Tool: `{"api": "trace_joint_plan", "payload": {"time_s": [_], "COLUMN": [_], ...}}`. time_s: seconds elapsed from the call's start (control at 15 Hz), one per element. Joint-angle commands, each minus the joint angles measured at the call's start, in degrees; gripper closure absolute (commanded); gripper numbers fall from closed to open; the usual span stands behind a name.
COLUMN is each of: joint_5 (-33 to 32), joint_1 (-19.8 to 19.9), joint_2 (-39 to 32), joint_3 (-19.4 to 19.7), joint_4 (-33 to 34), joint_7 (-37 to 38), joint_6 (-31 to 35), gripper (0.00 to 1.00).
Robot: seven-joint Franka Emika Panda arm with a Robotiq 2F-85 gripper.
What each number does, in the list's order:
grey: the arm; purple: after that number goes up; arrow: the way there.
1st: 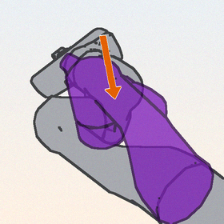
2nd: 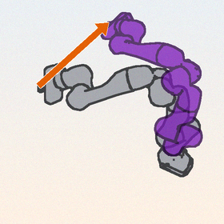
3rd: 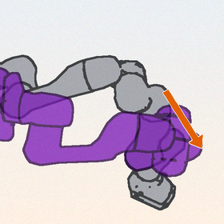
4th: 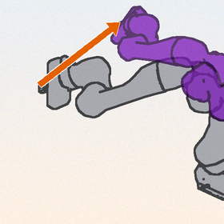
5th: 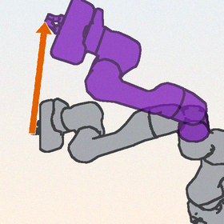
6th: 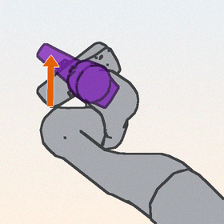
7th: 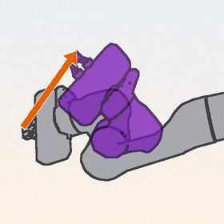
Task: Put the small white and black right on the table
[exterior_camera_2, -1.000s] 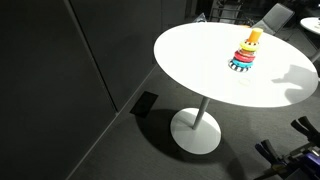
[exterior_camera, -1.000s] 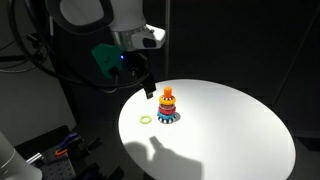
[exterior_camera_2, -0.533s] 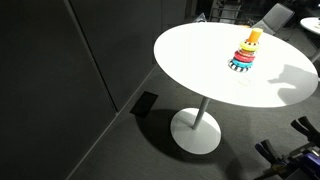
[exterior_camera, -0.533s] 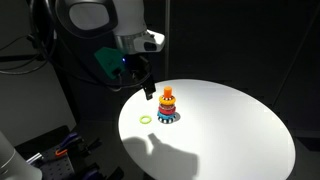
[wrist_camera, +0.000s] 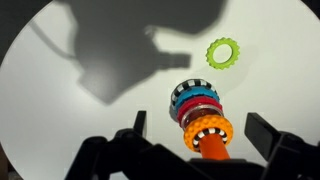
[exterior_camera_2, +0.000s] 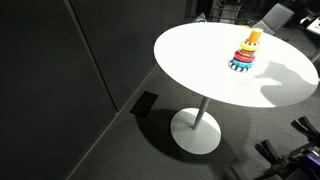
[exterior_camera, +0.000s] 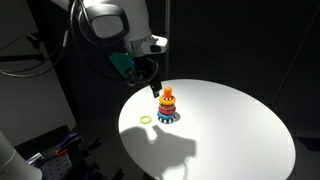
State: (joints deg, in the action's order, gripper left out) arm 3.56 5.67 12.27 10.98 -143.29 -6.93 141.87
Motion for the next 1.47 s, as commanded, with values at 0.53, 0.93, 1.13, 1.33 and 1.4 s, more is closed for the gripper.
{"api": "trace_joint_plan", "payload": {"time_s": [0.53,0.93,1.13,1.33,1.4], "joint_5": [-8.14,-9.32,-8.71,-8.17,-8.05], "joint_1": [-0.34,-1.68,-2.34,-2.79,-2.94], "joint_2": [-15.19,-20.21,-21.91,-22.96,-23.23], "joint_3": [-5.07,-5.14,-5.18,-5.24,-5.26], "joint_4": [9.15,13.27,14.47,14.86,14.82], "joint_7": [12.82,15.29,15.42,15.07,14.99], "joint_6": [8.81,10.46,11.24,12.69,13.25], "gripper": [0.00,0.00,0.00,0.00,0.00]}}
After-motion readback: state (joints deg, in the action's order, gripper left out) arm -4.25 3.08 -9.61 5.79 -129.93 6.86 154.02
